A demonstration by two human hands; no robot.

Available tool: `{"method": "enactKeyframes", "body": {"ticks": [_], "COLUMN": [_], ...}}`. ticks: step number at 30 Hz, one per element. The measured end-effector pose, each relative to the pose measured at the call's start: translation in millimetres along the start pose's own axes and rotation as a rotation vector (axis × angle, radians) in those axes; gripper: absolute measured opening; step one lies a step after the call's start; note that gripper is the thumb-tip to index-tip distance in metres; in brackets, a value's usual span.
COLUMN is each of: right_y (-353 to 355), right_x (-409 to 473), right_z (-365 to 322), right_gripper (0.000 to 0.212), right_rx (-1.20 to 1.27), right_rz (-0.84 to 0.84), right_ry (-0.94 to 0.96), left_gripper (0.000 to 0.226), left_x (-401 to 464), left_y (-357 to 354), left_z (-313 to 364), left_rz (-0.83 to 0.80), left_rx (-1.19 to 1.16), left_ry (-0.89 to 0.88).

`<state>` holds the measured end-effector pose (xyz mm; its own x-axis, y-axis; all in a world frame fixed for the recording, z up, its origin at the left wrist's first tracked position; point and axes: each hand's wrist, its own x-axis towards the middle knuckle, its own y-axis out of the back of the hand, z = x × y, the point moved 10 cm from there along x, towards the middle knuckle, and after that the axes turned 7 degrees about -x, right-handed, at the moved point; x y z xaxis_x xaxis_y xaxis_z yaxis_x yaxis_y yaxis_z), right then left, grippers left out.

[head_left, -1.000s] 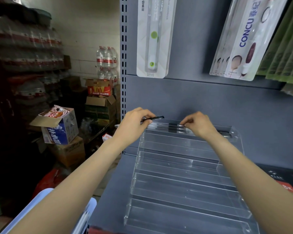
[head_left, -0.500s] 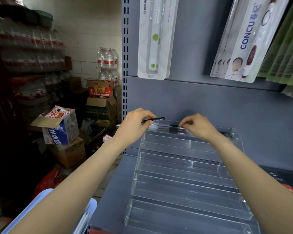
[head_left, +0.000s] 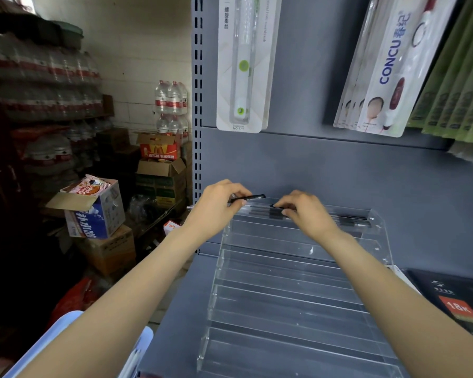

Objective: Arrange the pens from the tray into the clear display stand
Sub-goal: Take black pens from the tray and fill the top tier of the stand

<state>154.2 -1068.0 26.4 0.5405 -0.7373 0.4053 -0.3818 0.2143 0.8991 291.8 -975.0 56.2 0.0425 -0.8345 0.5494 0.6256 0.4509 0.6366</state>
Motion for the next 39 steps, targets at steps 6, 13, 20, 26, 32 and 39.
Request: {"method": "enactKeyframes", "body": {"ticks": [6,13,20,26,32,39], "right_y": [25,39,39,26,14,6], "right_x": [-7,-18,-25,-18,-7,4], "right_z": [-4,1,54,49,39,35], "right_gripper": [0.023,0.022,0.014,0.009,0.015,0.02], "right_rx": [0.221,0.71,0.55,0.444,0.318,0.21], "right_rz": [0.091,0.137,0.282,0.196,0.076,0.018], "right_ry": [-0.041,-0.054,-0.266,-0.281,-0.247,-0.256], "left_gripper": [0.022,0.016,0.054,0.049,0.048,0.041], "left_x": [0,14,5,-4,5,11], "left_y": [-6,-23,-8,-25,-36,-38], "left_z": [6,32,-41,-65,-56,-56], "left_rz": [-0.045,-0.032,0.071,-0.079,-0.185,-0.198], "left_rx": [0.01,-0.068,0.104,-0.108,0.025,0.115], "left_ry": [-0.036,-0.048,0.289,0.353,0.233,0.221]}}
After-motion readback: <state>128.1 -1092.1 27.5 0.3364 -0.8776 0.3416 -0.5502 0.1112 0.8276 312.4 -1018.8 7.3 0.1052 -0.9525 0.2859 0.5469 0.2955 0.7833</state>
